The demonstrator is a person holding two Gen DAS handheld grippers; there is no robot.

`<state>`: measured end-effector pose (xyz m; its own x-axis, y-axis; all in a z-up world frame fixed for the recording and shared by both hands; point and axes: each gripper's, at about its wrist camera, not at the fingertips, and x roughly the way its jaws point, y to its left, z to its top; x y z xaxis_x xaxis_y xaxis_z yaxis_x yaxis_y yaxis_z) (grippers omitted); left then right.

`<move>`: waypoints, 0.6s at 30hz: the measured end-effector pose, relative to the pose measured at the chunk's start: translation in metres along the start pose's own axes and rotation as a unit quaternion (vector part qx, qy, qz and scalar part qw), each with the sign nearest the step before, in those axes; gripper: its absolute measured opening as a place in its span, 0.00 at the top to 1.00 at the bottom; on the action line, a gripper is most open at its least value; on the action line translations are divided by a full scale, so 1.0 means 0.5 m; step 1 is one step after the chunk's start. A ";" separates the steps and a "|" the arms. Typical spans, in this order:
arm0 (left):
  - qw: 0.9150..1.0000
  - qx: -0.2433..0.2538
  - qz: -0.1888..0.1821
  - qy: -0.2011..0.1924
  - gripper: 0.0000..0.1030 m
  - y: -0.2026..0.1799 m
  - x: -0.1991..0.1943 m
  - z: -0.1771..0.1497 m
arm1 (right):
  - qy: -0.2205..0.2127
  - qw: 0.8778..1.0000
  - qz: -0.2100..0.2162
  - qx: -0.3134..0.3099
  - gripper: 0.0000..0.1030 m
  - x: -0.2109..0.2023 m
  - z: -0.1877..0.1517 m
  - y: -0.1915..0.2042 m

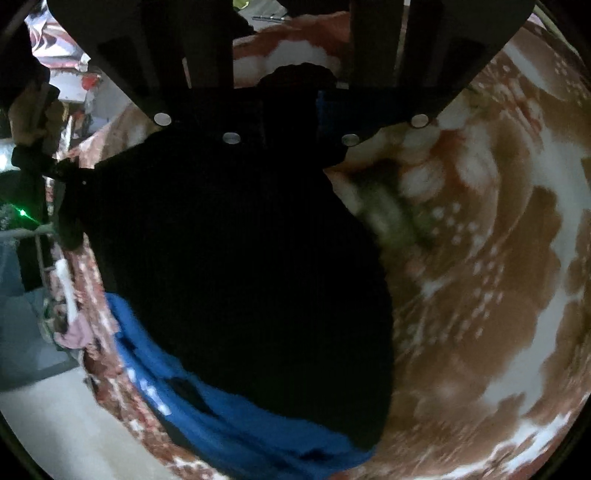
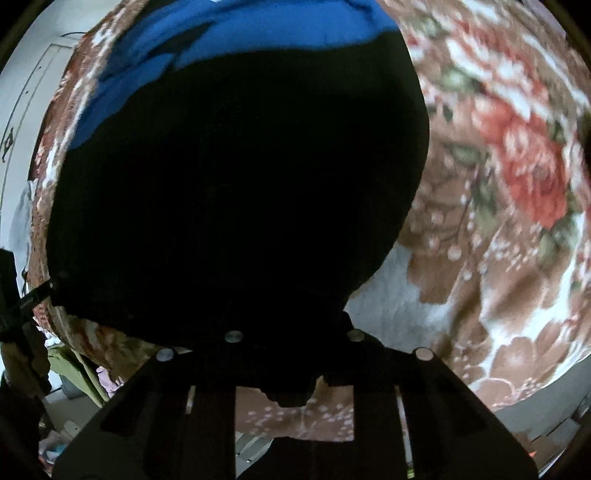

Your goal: Fold large clothes

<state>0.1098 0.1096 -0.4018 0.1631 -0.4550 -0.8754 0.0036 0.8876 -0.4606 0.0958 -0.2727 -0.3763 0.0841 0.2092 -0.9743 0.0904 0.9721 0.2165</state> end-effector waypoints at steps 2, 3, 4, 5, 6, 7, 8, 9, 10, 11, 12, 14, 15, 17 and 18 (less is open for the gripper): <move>1.000 0.018 -0.017 -0.013 0.84 -0.026 -0.030 0.022 | -0.017 1.000 0.009 -0.002 0.80 -0.038 -0.002 0.016; 0.999 0.035 -0.024 -0.020 0.84 -0.049 -0.047 0.037 | -0.025 0.999 0.019 -0.001 0.80 -0.060 -0.007 0.019; 0.998 0.048 -0.026 -0.026 0.84 -0.066 -0.061 0.047 | -0.032 0.999 0.027 -0.002 0.81 -0.079 -0.003 0.025; 0.997 0.063 -0.029 -0.034 0.84 -0.084 -0.076 0.064 | -0.043 0.998 0.039 -0.007 0.81 -0.096 0.005 0.032; 0.996 0.071 -0.032 -0.041 0.84 -0.100 -0.085 0.082 | -0.053 0.997 0.043 -0.020 0.81 -0.112 0.014 0.039; 0.996 0.075 -0.032 -0.044 0.84 -0.114 -0.088 0.093 | -0.059 0.997 0.039 -0.031 0.81 -0.125 0.017 0.049; 0.995 0.082 -0.028 -0.049 0.84 -0.127 -0.092 0.111 | -0.065 0.996 0.033 -0.047 0.81 -0.134 0.029 0.056; 0.995 0.088 -0.024 -0.051 0.84 -0.138 -0.093 0.124 | -0.072 0.994 0.026 -0.073 0.81 -0.142 0.051 0.064; 0.993 0.100 -0.009 -0.056 0.84 -0.161 -0.093 0.147 | -0.076 0.993 0.026 -0.089 0.81 -0.143 0.072 0.063; 0.993 0.105 0.000 -0.060 0.84 -0.177 -0.090 0.161 | -0.078 0.991 0.032 -0.102 0.81 -0.141 0.082 0.054; 0.992 0.106 0.005 -0.064 0.84 -0.182 -0.097 0.174 | -0.079 0.990 0.041 -0.112 0.81 -0.137 0.103 0.044; 0.992 0.107 0.012 -0.072 0.84 -0.213 -0.103 0.210 | -0.079 0.988 0.061 -0.116 0.81 -0.147 0.151 0.025; 0.990 0.115 0.021 -0.079 0.85 -0.234 -0.107 0.233 | -0.081 0.988 0.066 -0.115 0.81 -0.139 0.163 0.022; 0.988 0.115 0.029 -0.098 0.85 -0.260 -0.125 0.270 | -0.093 0.985 0.076 -0.123 0.81 -0.168 0.214 0.012; 0.987 0.107 0.027 -0.114 0.85 -0.268 -0.137 0.294 | -0.099 0.984 0.079 -0.128 0.81 -0.180 0.234 0.011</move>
<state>0.2432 0.0321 -0.2587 0.3874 -0.4002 -0.8305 0.1930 0.9161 -0.3514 0.2047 -0.2988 -0.2801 0.2700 0.3593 -0.8933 -0.1903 0.9294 0.3163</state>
